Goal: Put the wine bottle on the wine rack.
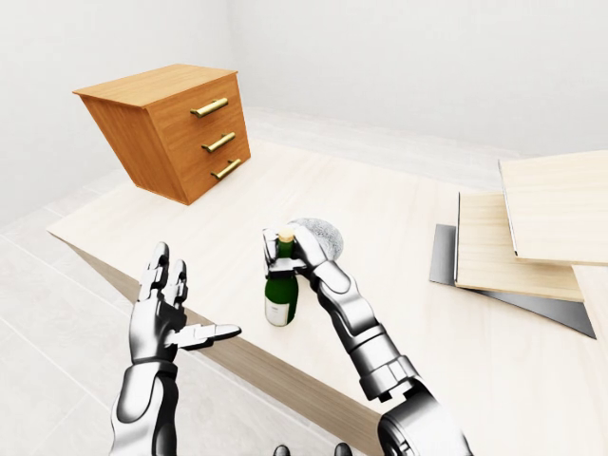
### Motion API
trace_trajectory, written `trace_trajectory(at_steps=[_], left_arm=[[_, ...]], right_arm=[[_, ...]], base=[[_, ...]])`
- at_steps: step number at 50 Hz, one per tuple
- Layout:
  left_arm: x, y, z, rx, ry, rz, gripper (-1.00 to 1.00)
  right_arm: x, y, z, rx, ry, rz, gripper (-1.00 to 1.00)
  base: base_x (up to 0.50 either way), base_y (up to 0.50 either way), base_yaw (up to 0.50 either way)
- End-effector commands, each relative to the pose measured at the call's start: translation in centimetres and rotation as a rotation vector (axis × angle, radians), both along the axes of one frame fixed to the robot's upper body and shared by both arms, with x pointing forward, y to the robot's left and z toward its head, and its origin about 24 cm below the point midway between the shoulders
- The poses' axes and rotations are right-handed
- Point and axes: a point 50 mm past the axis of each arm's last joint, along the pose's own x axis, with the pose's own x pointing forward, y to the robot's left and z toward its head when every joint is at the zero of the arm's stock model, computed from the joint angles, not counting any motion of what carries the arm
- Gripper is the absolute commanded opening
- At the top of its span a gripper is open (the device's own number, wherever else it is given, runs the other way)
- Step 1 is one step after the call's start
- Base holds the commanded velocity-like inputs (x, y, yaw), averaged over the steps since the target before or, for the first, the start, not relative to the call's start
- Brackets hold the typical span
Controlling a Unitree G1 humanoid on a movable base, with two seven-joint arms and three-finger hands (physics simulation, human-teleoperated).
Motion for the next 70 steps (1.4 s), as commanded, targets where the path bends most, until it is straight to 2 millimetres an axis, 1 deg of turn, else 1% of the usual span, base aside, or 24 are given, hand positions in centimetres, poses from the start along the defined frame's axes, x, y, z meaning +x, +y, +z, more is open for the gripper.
trace_trajectory(at_steps=[1, 8, 18, 23, 26, 28, 30, 32, 33, 37, 39, 40, 42, 47, 49, 52, 57, 62, 66, 67, 70], left_arm=[[0.0, 0.0, -0.1, -0.002, 0.001, -0.002, 1.00], [0.1, -0.2, 0.0, -0.002, -0.001, -0.004, 1.00], [0.1, -0.7, -0.5, -0.008, 0.021, -0.023, 1.00], [0.2, -0.7, -0.5, -0.009, 0.020, -0.023, 1.00], [0.2, -0.7, -0.5, -0.008, 0.020, -0.023, 1.00], [0.2, -0.7, -0.5, -0.008, 0.021, -0.023, 1.00], [0.0, -0.8, -0.5, -0.005, 0.022, -0.025, 1.00], [0.0, -0.8, -0.5, -0.005, 0.020, -0.026, 1.00], [-0.1, -0.8, -0.4, -0.004, 0.015, -0.026, 1.00], [0.0, -0.8, -0.2, -0.004, 0.007, -0.025, 1.00], [0.0, -0.8, -0.2, -0.003, 0.006, -0.025, 1.00], [0.0, -0.8, -0.1, -0.003, 0.002, -0.025, 1.00], [0.0, -0.8, 0.0, -0.003, -0.002, -0.025, 1.00], [0.0, -0.7, 0.3, -0.001, -0.015, -0.022, 1.00], [0.0, -0.7, 0.4, -0.002, -0.019, -0.021, 1.00], [0.0, -0.7, 0.5, -0.001, -0.024, -0.021, 1.00], [-0.1, -0.7, 0.8, 0.000, -0.034, -0.019, 1.00], [0.0, -0.7, 0.5, -0.001, -0.024, -0.021, 1.00], [0.0, -0.8, 0.5, -0.001, -0.022, -0.023, 1.00], [0.0, -0.8, 0.5, -0.001, -0.022, -0.023, 1.00], [0.0, -0.9, 0.5, -0.001, -0.023, -0.026, 1.00]], right_arm=[[-0.2, -0.1, 0.1, 0.013, 0.001, -0.037, -1.00], [-0.4, -0.3, -0.2, 0.005, -0.004, -0.043, -1.00], [-0.9, -1.0, 1.5, 0.051, -0.068, -0.070, -1.00], [-1.5, -2.2, 3.7, 0.095, -0.173, -0.103, -1.00], [-1.8, -2.6, 4.7, 0.113, -0.217, -0.115, -1.00], [-1.9, -2.7, 4.9, 0.116, -0.227, -0.115, -1.00], [-2.3, -3.0, 6.1, 0.135, -0.282, -0.122, -1.00], [-2.4, -3.0, 6.3, 0.137, -0.289, -0.123, -1.00], [-2.7, -3.2, 7.0, 0.153, -0.318, -0.125, -1.00], [-3.1, -3.7, 8.3, 0.195, -0.367, -0.135, -1.00], [-3.2, -3.8, 8.5, 0.198, -0.377, -0.137, -1.00], [-3.3, -4.1, 8.9, 0.226, -0.389, -0.144, -1.00], [-3.4, -4.3, 9.2, 0.250, -0.394, -0.143, -1.00], [-3.8, -5.2, 10.3, 0.325, -0.418, -0.161, -1.00], [-4.0, -5.6, 10.9, 0.385, -0.426, -0.161, -1.00], [-4.0, -6.1, 11.3, 0.406, -0.434, -0.173, -1.00], [-4.0, -7.5, 12.6, 0.459, -0.470, -0.218, -1.00], [-4.9, -9.2, 14.1, 0.537, -0.527, -0.263, -1.00], [-5.5, -10.3, 14.9, 0.568, -0.561, -0.295, -1.00], [-5.5, -10.3, 14.9, 0.569, -0.560, -0.295, -1.00], [-5.9, -11.4, 15.3, 0.587, -0.582, -0.323, -1.00]], base=[[0.00, 0.00, 0.00], [0.00, 0.00, 0.00], [0.00, 0.00, 0.00], [0.00, 0.00, 0.00], [0.00, 0.00, 0.00], [0.00, 0.00, 0.00], [0.00, 0.00, 0.00], [0.00, 0.00, 0.00], [0.00, 0.00, 0.00], [0.00, 0.00, 0.00], [0.00, 0.00, 0.00], [0.00, 0.00, 0.00], [0.00, 0.00, 0.00], [0.00, 0.00, 0.00], [0.00, 0.00, 0.00], [0.00, 0.00, 0.00], [0.00, 0.00, 0.00], [0.00, 0.00, 0.00], [0.00, 0.00, 0.00], [0.00, 0.00, 0.00], [0.00, 0.00, 0.00]])
